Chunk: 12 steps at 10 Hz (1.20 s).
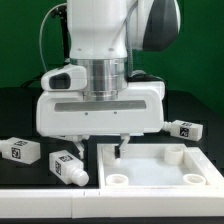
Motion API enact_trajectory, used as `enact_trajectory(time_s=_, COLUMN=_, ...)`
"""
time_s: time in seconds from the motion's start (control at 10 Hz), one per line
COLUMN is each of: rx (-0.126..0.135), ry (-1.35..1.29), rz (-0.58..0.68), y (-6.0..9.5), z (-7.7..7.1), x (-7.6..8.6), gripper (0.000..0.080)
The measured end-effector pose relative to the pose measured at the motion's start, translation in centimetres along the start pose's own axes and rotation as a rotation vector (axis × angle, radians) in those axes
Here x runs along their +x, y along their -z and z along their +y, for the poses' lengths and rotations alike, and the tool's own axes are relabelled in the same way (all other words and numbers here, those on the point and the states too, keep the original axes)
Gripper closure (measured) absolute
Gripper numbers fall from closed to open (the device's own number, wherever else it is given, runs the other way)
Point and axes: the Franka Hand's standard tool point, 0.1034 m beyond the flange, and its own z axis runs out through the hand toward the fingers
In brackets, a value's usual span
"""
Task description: Assemble square table
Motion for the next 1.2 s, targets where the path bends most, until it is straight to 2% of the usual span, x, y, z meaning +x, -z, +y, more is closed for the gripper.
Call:
enact_trajectory(time_s=0.1, rx=0.003, ry=0.001, rz=0.001, y=1.0, z=-1.0, x=-0.6, gripper=0.0219)
enact_trajectory(time_s=0.2, rx=0.003, ry=0.002, rz=-0.002, y=2.3, z=-2.4, x=-1.2, gripper=0.0219)
enact_trajectory(time_s=0.3, rx=0.001, ry=0.011, rz=0.016, y=3.7, z=-4.0, x=-1.4, gripper=0.0171)
enact_trajectory(time_s=0.7, rx=0.0, ry=0.012, rz=0.024, y=3.5, z=-4.3, x=-1.7, gripper=0.0151)
enact_trajectory(time_s=0.8, rx=-0.018, ry=0.062, rz=0.024, y=3.6, z=-6.1, x=-1.8, gripper=0.0151)
enact_trajectory(time_s=0.9, rx=-0.031, ry=0.154, rz=0.023, y=4.0, z=-8.6, x=-2.1, gripper=0.0151)
enact_trajectory(time_s=1.0, rx=-0.03, ry=0.172, rz=0.036, y=4.4, z=-10.6, x=-2.4, gripper=0.0151)
enact_trajectory(time_s=1.1, rx=-0.026, ry=0.196, rz=0.043, y=4.3, z=-11.9, x=-3.2, gripper=0.0151)
enact_trajectory(time_s=1.2, rx=-0.027, ry=0.202, rz=0.039, y=4.2, z=-11.6, x=-3.1, gripper=0.0151)
